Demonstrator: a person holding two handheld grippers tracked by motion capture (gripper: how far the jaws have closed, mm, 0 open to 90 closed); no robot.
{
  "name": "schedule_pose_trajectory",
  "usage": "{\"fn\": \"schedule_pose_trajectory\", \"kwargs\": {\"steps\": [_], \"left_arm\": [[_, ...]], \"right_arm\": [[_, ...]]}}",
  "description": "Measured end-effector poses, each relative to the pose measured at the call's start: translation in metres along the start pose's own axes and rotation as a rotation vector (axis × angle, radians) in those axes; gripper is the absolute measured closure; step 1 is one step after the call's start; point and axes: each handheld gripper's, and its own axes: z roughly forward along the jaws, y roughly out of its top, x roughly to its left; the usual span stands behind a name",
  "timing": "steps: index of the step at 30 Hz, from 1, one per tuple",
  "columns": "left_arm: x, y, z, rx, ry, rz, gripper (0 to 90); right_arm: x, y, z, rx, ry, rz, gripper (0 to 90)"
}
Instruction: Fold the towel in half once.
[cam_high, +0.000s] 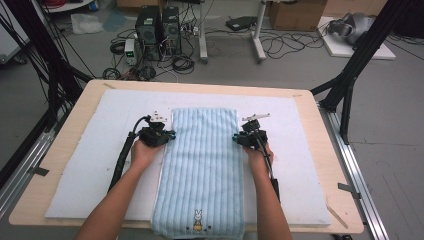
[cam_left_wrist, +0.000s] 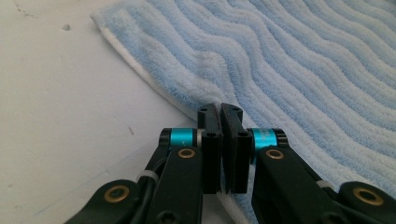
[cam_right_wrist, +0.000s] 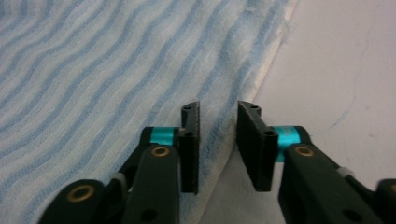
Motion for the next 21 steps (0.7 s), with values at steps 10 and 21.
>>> {"fn": "schedule_pose_trajectory", "kwargs": {"steps": [10,21], "left_arm": [[0.014,0.003,-0.005,-0.073,-0.022,-0.094,86.9],[0.022,0.004,-0.018,-0.128,-0.093,-0.13,86.8]], "right_arm": [[0.0,0.003,0.001,-0.04,0.009,-0.012,87.0],[-0.002,0.004,-0.008,-0.117,0.067,0.026,86.9]]}}
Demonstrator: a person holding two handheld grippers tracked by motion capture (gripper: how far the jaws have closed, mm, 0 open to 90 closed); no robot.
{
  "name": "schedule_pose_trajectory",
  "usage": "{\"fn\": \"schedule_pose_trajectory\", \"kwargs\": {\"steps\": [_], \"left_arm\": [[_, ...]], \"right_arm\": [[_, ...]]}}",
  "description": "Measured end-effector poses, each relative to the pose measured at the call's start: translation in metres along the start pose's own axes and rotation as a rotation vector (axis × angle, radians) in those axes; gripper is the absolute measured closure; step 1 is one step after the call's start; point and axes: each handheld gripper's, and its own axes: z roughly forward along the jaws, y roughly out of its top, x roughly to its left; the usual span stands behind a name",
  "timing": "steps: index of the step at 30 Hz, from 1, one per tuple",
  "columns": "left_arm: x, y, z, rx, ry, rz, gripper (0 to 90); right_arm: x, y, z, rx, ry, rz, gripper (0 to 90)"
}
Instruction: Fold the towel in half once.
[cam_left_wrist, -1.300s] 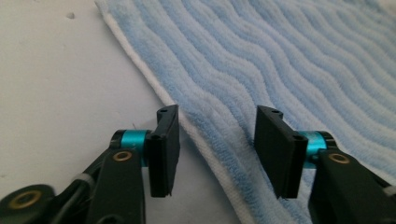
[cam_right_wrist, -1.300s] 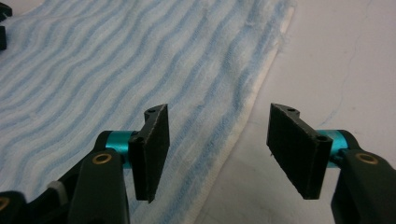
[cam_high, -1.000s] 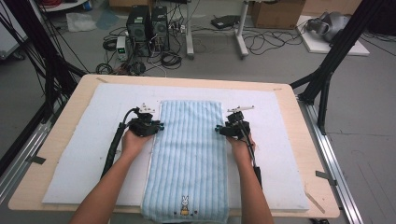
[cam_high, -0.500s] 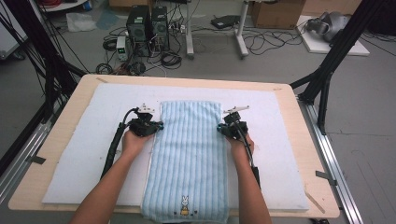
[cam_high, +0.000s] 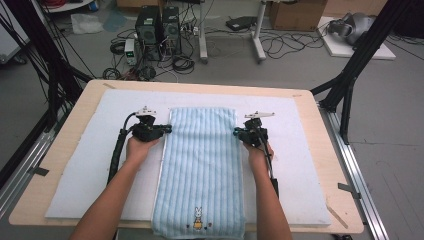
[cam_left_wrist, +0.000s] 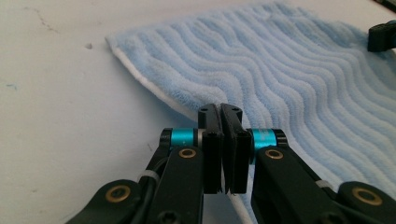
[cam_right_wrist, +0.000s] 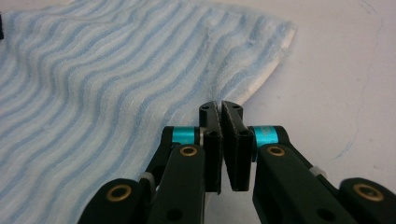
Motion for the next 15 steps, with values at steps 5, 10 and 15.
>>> {"fn": "schedule_pose_trajectory", "kwargs": {"steps": [5,10,15], "left_arm": [[-0.004,0.001,-0.011,-0.034,-0.028,-0.003,86.8],[-0.007,-0.003,-0.02,-0.038,-0.057,0.0,86.7],[-0.01,-0.009,-0.028,-0.046,-0.083,-0.01,86.6]], "right_arm": [[0.002,0.002,-0.013,-0.019,0.039,0.009,86.8],[0.006,0.0,-0.023,-0.03,0.058,0.0,86.8],[0.012,-0.007,-0.031,-0.028,0.066,-0.01,86.5]]}}
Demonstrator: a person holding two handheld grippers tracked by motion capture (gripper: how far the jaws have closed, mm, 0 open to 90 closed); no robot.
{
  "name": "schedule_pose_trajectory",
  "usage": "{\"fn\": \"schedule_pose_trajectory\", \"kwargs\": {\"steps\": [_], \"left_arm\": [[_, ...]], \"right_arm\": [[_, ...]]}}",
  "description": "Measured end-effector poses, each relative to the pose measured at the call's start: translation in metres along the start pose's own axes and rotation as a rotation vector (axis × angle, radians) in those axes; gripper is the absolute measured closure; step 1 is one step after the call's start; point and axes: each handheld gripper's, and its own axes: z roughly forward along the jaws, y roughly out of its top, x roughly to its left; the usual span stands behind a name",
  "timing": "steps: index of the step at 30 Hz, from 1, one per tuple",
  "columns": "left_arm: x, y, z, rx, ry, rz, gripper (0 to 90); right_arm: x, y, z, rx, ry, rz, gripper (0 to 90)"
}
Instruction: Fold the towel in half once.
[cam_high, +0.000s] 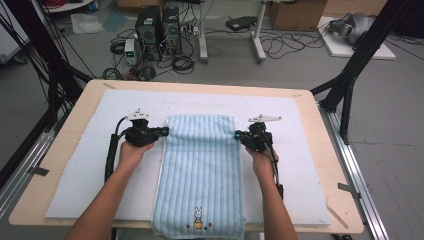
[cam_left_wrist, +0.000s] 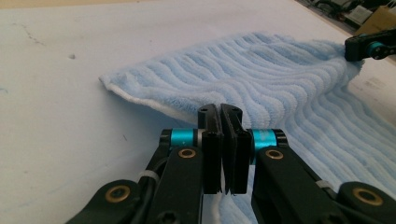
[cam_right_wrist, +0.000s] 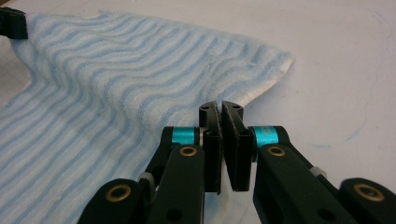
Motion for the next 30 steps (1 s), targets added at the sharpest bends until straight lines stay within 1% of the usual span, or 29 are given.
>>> {"fn": "schedule_pose_trajectory", "kwargs": {"steps": [1,2,4,5,6,7,10,13,15,18,21,24,25,29,30], "left_arm": [[-0.001,-0.001,-0.001,-0.003,-0.003,-0.002,86.6],[-0.003,-0.002,-0.002,0.003,-0.006,0.006,86.6],[-0.007,-0.005,-0.004,-0.003,-0.011,0.02,86.5],[-0.009,-0.006,-0.005,0.009,-0.017,0.025,86.5],[-0.011,-0.007,-0.006,0.009,-0.017,0.035,86.5],[-0.013,-0.008,-0.007,0.0,-0.016,0.041,86.5],[-0.016,-0.011,-0.01,-0.005,-0.027,0.043,86.4],[-0.02,-0.015,-0.012,0.002,-0.045,0.057,86.1],[-0.024,-0.018,-0.014,0.0,-0.05,0.066,86.1],[-0.028,-0.022,-0.017,0.0,-0.055,0.08,86.1],[-0.03,-0.026,-0.019,-0.006,-0.063,0.081,86.1],[-0.032,-0.03,-0.023,-0.011,-0.072,0.081,86.1],[-0.033,-0.031,-0.024,-0.016,-0.076,0.076,86.1],[-0.035,-0.039,-0.028,-0.013,-0.081,0.078,86.0],[-0.035,-0.041,-0.028,-0.011,-0.079,0.079,86.0]], "right_arm": [[0.001,-0.001,-0.002,0.01,0.001,-0.002,86.5],[0.003,-0.001,-0.003,0.014,0.001,-0.01,86.5],[0.007,-0.002,-0.007,-0.005,-0.001,-0.027,86.4],[0.008,-0.003,-0.009,-0.006,0.001,-0.027,86.3],[0.009,-0.005,-0.01,-0.012,0.001,-0.033,86.3],[0.011,-0.007,-0.011,-0.013,0.002,-0.028,86.3],[0.012,-0.015,-0.014,-0.01,0.003,-0.029,86.2],[0.012,-0.022,-0.017,-0.009,0.006,-0.029,85.9],[0.012,-0.027,-0.02,-0.007,0.014,-0.023,85.8],[0.015,-0.03,-0.024,-0.014,0.02,-0.037,85.8],[0.02,-0.034,-0.029,-0.024,0.028,-0.047,85.8],[0.024,-0.039,-0.032,-0.021,0.029,-0.061,85.7],[0.025,-0.041,-0.033,-0.021,0.031,-0.059,85.7],[0.027,-0.045,-0.037,-0.027,0.034,-0.053,85.5],[0.029,-0.046,-0.038,-0.029,0.036,-0.057,85.5]]}}
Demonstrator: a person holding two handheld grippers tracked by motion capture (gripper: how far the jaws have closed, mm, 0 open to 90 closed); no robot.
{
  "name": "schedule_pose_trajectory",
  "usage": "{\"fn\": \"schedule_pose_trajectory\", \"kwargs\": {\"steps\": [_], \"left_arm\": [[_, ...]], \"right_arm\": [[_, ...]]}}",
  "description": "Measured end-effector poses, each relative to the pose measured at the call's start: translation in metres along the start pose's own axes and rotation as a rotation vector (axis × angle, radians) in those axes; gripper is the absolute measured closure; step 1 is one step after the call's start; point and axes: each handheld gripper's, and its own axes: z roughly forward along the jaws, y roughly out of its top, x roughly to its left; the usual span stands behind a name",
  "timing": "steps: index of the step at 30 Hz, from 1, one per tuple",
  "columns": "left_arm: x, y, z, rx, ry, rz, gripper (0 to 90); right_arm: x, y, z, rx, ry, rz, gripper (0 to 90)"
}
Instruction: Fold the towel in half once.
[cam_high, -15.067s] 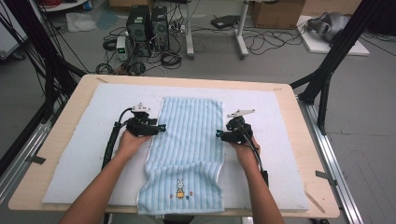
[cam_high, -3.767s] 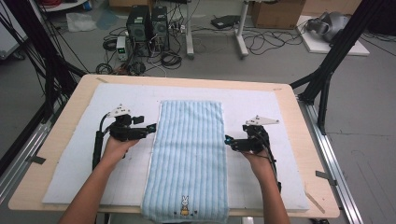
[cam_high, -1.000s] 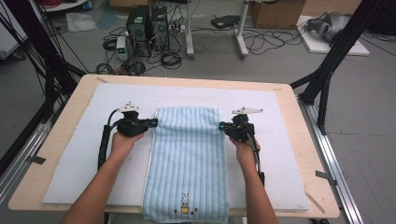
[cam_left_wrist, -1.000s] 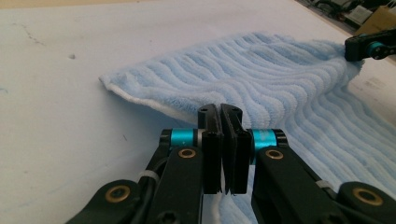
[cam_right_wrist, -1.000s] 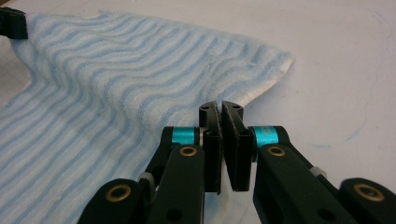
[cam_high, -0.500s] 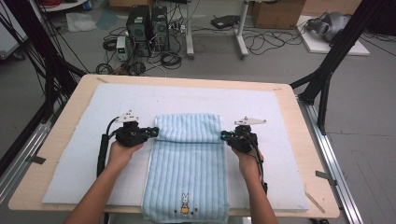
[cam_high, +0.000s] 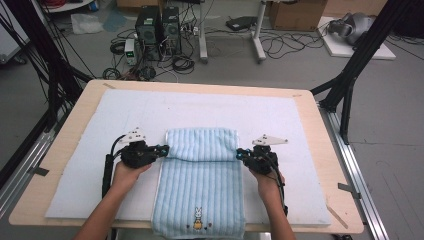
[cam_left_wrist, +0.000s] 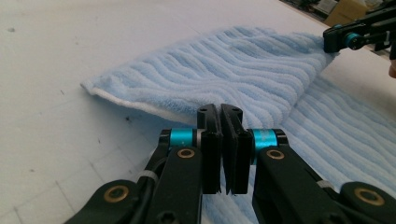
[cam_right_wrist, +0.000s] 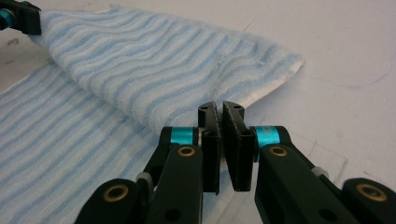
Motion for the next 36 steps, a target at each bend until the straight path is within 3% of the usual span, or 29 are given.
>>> {"fn": "schedule_pose_trajectory", "kwargs": {"steps": [4,15,21,23,25,27,32,36], "left_arm": [[-0.003,-0.007,-0.002,0.017,-0.007,0.0,85.9],[-0.013,-0.019,-0.013,0.002,-0.045,0.009,85.8],[-0.014,-0.026,-0.014,0.017,-0.054,0.006,85.3],[-0.012,-0.025,-0.013,0.023,-0.066,-0.009,78.0],[-0.009,-0.023,-0.011,0.024,-0.039,-0.036,58.3],[-0.006,-0.02,-0.01,0.014,-0.021,-0.055,50.7],[0.0,-0.006,-0.009,-0.015,0.01,-0.061,45.4],[0.009,0.007,0.0,-0.008,0.016,-0.096,43.8]], "right_arm": [[0.003,-0.007,0.0,0.003,0.006,0.001,85.6],[0.013,-0.022,-0.011,-0.008,0.025,0.001,85.5],[0.015,-0.027,-0.013,0.014,0.024,-0.01,84.4],[0.016,-0.027,-0.013,0.007,0.023,-0.004,78.4],[0.016,-0.026,-0.014,-0.005,0.02,0.006,72.8],[0.015,-0.022,-0.014,-0.02,0.011,0.016,68.2],[0.009,-0.008,-0.012,-0.044,-0.033,0.044,57.2],[-0.001,0.004,0.0,-0.006,-0.056,0.078,52.6]]}}
